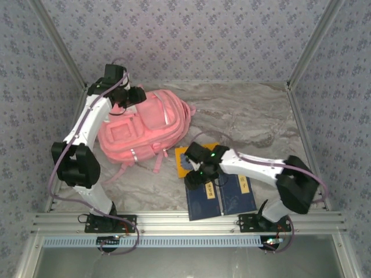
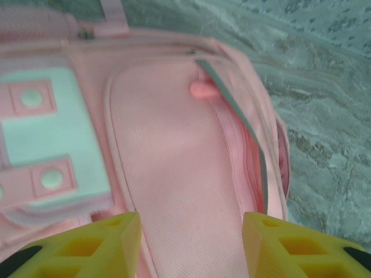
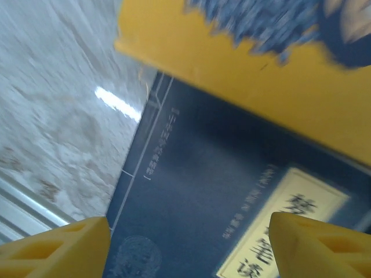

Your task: Pack the student bag

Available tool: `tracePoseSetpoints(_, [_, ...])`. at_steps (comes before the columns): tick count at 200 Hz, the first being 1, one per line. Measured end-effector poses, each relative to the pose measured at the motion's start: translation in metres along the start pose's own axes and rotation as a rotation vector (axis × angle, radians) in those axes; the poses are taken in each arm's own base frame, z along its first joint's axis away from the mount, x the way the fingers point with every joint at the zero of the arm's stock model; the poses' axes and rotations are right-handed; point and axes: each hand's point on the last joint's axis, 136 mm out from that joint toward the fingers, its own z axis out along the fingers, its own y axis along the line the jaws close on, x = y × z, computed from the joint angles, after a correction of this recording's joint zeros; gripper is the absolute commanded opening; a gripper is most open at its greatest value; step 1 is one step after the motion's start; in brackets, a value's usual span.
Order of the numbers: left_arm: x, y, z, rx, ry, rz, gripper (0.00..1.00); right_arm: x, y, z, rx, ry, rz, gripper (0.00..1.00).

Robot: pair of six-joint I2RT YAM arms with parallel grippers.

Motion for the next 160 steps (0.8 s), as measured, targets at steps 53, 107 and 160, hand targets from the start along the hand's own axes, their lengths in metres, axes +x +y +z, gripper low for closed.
tracePoseSetpoints(53, [0.023, -0.020, -0.032, 0.105, -0.037, -0.024, 0.52, 0.003, -0.025, 0.036, 0.120, 0.141, 0.071, 0.47])
tracePoseSetpoints(107, [0.042, -0.043, -0.039, 0.168, -0.034, 0.006, 0.53, -0.043, -0.072, 0.027, 0.215, 0.022, 0.195, 0.48])
tracePoseSetpoints(160, [0.119, -0.061, -0.006, 0.220, 0.132, 0.035, 0.53, -0.057, -0.096, 0.012, 0.170, -0.141, 0.273, 0.60])
